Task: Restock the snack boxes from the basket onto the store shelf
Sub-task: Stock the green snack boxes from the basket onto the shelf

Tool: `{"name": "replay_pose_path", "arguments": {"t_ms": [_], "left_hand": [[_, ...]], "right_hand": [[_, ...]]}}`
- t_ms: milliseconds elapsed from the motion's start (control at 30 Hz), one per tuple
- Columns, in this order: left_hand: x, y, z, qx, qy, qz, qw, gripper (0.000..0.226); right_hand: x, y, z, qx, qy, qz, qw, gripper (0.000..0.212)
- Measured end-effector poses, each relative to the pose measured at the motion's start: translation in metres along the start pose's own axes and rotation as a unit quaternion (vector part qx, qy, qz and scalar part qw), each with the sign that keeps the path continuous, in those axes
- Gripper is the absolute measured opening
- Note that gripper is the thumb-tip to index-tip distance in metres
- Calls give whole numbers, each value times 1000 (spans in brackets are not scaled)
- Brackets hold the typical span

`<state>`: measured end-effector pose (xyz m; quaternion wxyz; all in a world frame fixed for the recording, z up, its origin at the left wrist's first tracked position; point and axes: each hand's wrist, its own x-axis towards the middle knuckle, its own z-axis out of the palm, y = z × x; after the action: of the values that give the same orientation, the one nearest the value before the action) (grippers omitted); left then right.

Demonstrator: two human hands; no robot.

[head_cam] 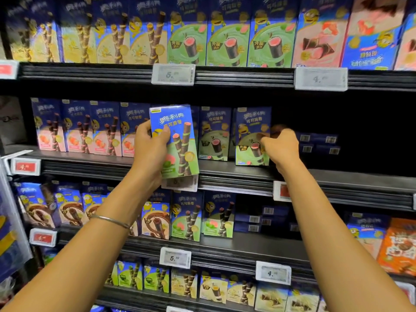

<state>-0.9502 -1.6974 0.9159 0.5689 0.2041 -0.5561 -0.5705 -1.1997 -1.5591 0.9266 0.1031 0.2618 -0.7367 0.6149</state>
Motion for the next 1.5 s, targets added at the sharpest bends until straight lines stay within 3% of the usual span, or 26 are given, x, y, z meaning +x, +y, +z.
{"name": "replay_pose_path", "arguments": {"t_ms": [367, 633, 833, 967, 1100, 1267, 1333, 1500], "left_hand": [[20, -3, 12, 28, -7, 21, 999, 30], [46, -12, 36, 95, -49, -12, 994, 17], [47, -22, 50, 106, -121, -50, 986, 29], [44, -29, 46, 266, -118, 16, 957, 37], [44, -28, 42, 341, -124, 49, 931, 52], [43, -30, 42, 358, -145, 86, 918, 56], [43, -32, 41, 361, -139, 102, 916, 57], [45, -37, 39, 382, -124, 137, 905, 60]], "right_hand": [[13, 2, 19, -143, -29, 7, 989, 13], [12, 1, 22, -123, -30, -3, 992, 11], [14, 2, 27, -95, -42, 10, 995, 13], [18, 5, 29, 25, -61, 64, 996, 14], [22, -2, 29, 141, -109, 146, 973, 50], [21, -16, 36, 160, -205, 163, 952, 116], [23, -15, 39, 146, -225, 150, 952, 112], [27, -10, 39, 123, -225, 134, 957, 74]]}}
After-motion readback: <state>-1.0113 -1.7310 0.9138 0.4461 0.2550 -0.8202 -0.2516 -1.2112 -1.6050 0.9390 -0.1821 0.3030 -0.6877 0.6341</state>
